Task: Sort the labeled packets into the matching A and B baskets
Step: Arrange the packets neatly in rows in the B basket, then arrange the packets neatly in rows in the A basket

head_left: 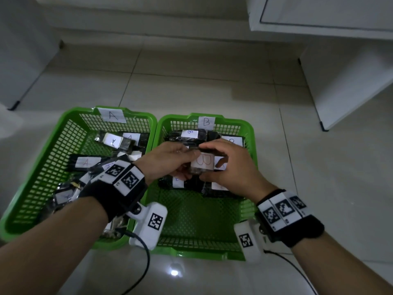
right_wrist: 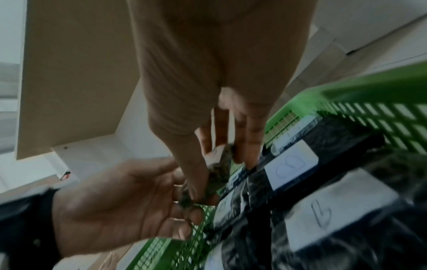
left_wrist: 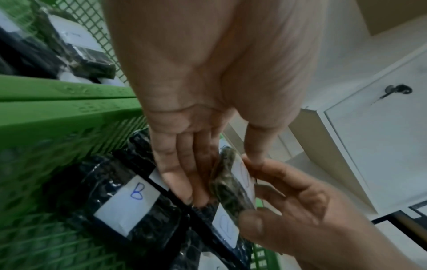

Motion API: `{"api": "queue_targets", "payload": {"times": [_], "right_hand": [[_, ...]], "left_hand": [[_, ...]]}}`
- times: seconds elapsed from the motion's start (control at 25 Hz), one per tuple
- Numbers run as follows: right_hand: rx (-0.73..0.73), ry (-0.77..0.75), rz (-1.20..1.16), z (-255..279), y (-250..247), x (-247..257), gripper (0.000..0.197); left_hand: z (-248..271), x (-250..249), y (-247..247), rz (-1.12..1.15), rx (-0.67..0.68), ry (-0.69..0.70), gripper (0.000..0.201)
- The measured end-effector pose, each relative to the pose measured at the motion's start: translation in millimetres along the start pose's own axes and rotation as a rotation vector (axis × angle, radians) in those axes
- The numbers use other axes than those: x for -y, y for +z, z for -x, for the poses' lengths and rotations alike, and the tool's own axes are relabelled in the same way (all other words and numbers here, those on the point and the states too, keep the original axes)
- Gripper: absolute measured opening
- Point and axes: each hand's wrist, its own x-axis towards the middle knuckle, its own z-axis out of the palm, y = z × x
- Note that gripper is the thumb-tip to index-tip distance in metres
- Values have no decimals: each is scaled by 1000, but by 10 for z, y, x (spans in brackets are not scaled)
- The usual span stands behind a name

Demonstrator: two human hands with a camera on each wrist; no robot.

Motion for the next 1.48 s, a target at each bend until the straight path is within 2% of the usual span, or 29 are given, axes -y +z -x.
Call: {"api": "queue_targets", "payload": {"times": [0.08, 0.2, 0.28, 0.4, 0.48, 0.52, 0.56, 0.6, 0.68, 0.72, 0.8, 1.0, 1.16, 1.28, 1.4, 1.48], "right_hand": [[67, 33, -44, -33, -102, 16, 76], [-84, 12, -26, -85, -162, 51, 76], [-122, 10, -2, -84, -169, 86, 73], [-141, -17, 76, -96, -173, 127, 69], [-168, -32, 120, -121, -189, 113, 58], [-180, -20, 143, -133, -210, 85, 54], [-196, 2, 179, -146, -242, 54, 52], [-210, 28, 219, -149, -280, 17, 52], [-215, 83, 276, -150, -346, -49, 53], [-199, 108, 287, -140, -359, -65, 53], [-162, 133, 304, -124, -336, -61, 51], [-138, 189, 362, -135, -332, -73, 50], [-146, 265, 489, -216, -483, -172, 54], [-69, 258, 512, -225, -458, -137, 53], [57, 207, 458, -183, -258, -58, 53], [62, 140, 462, -208, -123, -29, 49]], "left_hand": [[-24, -47, 1, 24, -17, 58, 25], [-82, -149, 24, 134, -129, 102, 25], [-76, -191, 72, 182, -166, 123, 28], [-19, -217, 71, 192, -137, 157, 33], [4, -199, 7, 129, -112, 178, 32], [-7, -159, -58, -64, -156, 217, 31], [-31, -102, -147, -383, -224, 257, 35], [-60, -28, -228, -741, -269, 267, 47], [-134, 122, -336, -1279, -210, 222, 91], [-190, 204, -359, -1422, -155, 193, 107], [-282, 274, -362, -1547, -94, 169, 114], [-304, 265, -357, -1530, -138, 173, 102], [-264, 292, -322, -1504, -149, 168, 102], [-290, 255, -289, -1485, -152, 152, 102], [-271, 225, -308, -1352, -150, 154, 102], [-205, 210, -361, -1166, -209, 222, 88]]}}
